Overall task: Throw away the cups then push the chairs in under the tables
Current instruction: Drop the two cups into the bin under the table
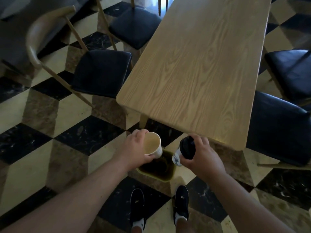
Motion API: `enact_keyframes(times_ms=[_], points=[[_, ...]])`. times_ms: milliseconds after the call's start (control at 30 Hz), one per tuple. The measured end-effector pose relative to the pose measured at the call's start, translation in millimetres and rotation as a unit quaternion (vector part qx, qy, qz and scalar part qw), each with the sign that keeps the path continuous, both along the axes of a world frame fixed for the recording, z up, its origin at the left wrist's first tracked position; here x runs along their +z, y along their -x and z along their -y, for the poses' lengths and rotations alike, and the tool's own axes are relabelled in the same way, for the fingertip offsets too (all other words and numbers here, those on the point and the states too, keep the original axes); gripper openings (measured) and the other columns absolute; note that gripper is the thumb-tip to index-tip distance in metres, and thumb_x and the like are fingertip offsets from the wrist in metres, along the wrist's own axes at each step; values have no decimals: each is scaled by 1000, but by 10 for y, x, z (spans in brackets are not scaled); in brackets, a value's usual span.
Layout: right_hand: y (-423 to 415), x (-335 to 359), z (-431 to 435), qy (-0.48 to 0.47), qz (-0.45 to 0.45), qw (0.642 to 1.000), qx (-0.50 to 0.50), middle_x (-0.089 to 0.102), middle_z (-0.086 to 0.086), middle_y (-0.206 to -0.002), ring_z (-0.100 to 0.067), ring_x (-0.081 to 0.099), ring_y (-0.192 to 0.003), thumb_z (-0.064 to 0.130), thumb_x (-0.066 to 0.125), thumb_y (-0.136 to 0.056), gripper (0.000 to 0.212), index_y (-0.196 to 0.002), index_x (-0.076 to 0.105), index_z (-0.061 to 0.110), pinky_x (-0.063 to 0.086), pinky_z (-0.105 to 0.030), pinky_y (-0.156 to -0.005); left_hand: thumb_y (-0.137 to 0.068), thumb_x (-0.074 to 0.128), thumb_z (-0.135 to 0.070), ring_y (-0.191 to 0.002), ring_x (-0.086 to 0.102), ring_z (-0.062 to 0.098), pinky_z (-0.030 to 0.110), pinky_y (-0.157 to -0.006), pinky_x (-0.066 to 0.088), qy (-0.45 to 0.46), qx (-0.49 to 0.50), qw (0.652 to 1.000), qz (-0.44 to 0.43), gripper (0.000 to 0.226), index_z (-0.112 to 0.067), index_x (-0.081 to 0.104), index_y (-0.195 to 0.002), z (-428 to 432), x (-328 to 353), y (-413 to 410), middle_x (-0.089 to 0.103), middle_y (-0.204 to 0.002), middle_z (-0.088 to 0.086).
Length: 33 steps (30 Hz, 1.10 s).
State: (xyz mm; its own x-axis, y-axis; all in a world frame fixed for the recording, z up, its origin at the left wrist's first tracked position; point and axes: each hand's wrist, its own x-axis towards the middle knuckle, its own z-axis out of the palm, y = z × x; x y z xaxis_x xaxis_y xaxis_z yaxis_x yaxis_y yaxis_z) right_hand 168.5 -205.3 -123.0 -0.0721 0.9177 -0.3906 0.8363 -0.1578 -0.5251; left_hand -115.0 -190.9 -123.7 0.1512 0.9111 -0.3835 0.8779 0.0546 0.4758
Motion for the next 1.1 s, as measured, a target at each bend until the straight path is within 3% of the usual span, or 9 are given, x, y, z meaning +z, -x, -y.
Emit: enact_keyframes(times_ms=[167,333,433,633,733,867,1100], points=[[108,-420,188,24,21,999,8,37,11,-143,-13,48,-122,73,73,-71,103,-154,18,46,50,-29,-84,-81,82,-58,-125,47,19,36,-90,49,46,14,999,-6,102,-30,21,-157,297,-332,183,39,-151,0],[193,-742,319,59,10,998,15,29,13,-144,-20,47,-130,67,77,-70,107,-154,13,50,58,-42,-93,-80,84,-60,-127,48,22,38,-91,50,63,24,997,-29,105,-32,18,-156,517,-688,239,42,-152,1],[296,-921,359,70,15,997,19,32,6,-151,-24,47,-133,59,82,-76,105,-154,13,49,56,-39,-94,-77,86,-59,-125,49,24,38,-86,50,56,20,996,-60,106,-29,18,-153,588,-922,253,44,-149,4],[447,-1288,365,70,26,996,40,40,2,-144,-24,55,-119,62,79,-79,97,-153,20,40,58,-39,-86,-65,92,-43,-106,62,35,47,-73,57,42,15,996,-72,97,-16,41,-143,591,-1360,244,57,-128,13],[486,-1480,364,89,35,995,39,41,4,-137,-24,56,-116,63,78,-77,97,-151,20,41,56,-37,-81,-66,89,-49,-100,63,32,42,-66,53,39,41,997,-61,90,-24,41,-138,560,-1555,190,58,-123,6],[493,-1718,369,99,47,993,54,43,-3,-139,-27,56,-118,60,80,-79,100,-154,18,36,55,-39,-90,-72,81,-66,-110,59,25,41,-72,50,64,63,993,-76,88,-37,32,-140,472,-1760,102,53,-130,-3],[481,-2018,376,104,46,992,49,43,-3,-144,-28,55,-123,56,80,-80,100,-156,19,36,56,-43,-94,-77,86,-49,-118,55,32,49,-83,54,75,22,995,-58,95,-28,24,-146,454,-1994,56,51,-140,9]])
